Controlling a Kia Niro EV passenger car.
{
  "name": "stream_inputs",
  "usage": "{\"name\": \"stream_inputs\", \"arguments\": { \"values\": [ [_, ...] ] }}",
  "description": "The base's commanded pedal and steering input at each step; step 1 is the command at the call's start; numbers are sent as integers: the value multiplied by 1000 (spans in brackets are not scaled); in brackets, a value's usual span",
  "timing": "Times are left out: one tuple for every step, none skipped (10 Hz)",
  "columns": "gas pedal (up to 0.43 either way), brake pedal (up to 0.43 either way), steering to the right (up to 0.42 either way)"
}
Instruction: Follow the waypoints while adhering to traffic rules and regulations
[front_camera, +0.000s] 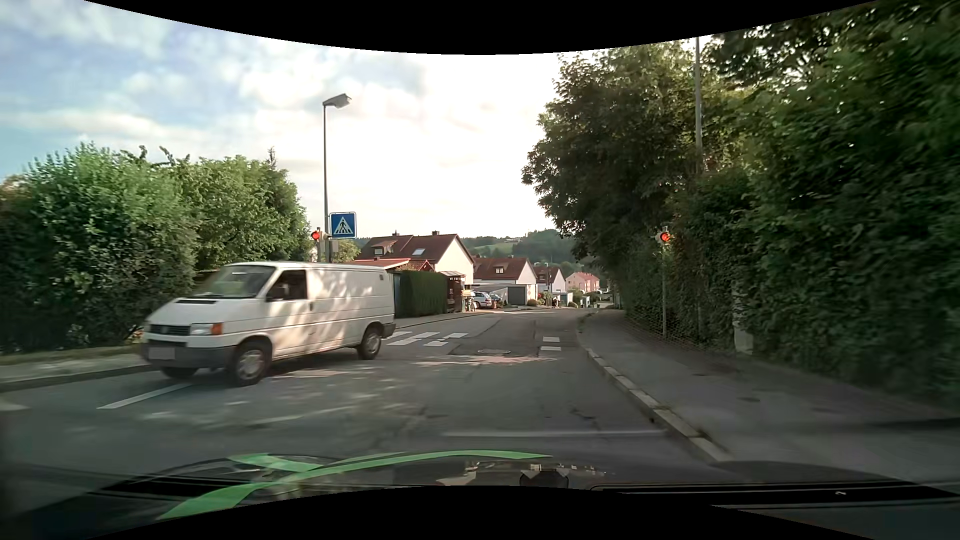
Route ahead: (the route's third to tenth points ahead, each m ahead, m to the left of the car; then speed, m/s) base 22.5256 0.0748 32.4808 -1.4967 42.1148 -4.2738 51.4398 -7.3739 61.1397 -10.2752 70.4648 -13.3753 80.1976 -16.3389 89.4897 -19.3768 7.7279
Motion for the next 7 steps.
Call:
{"name": "stream_inputs", "arguments": {
  "values": [
    [110, 0, 19],
    [110, 0, 18],
    [110, 0, 18],
    [110, 0, 18],
    [110, 0, 18],
    [98, 0, 18],
    [98, 0, 18]
  ]
}}
